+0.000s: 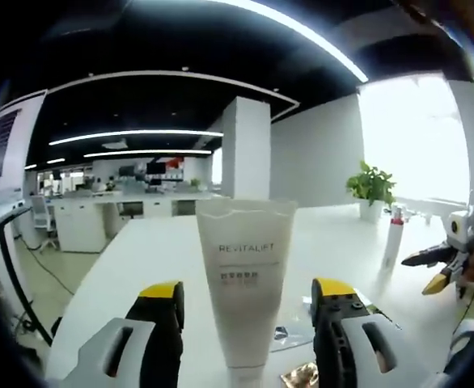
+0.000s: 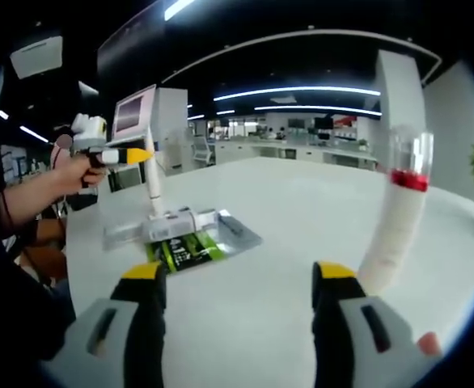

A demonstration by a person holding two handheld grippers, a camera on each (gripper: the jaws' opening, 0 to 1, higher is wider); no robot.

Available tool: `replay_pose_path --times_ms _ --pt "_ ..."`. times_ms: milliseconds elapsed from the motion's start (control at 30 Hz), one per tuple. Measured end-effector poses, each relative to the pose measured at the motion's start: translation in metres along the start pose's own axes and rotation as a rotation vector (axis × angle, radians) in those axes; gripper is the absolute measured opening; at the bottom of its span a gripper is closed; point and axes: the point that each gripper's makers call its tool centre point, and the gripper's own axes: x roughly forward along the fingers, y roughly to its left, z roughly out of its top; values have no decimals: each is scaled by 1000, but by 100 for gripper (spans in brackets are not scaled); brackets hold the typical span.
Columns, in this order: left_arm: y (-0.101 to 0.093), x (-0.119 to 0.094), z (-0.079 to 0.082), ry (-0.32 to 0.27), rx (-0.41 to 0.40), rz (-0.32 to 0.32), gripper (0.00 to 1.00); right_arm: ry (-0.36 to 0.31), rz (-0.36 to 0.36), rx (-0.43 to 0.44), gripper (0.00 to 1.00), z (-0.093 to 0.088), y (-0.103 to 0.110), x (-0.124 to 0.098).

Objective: Arrange the skincare products in the storage area until every visible bottle or jar stands upright without overlapping.

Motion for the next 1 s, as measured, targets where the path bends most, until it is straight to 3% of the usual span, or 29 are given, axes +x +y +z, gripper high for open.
replay_pose_path --times_ms 433,667,1000 --pt "0 -10 -2 -56 -60 -66 84 -9 61 -28 83 19 22 26" --pt "-2 -18 1 -86 -108 -89 99 -48 123 -55 97 41 44 51" --pt "-7 -27 -7 -79 -154 -131 99 -42 199 -87 100 50 63 81"
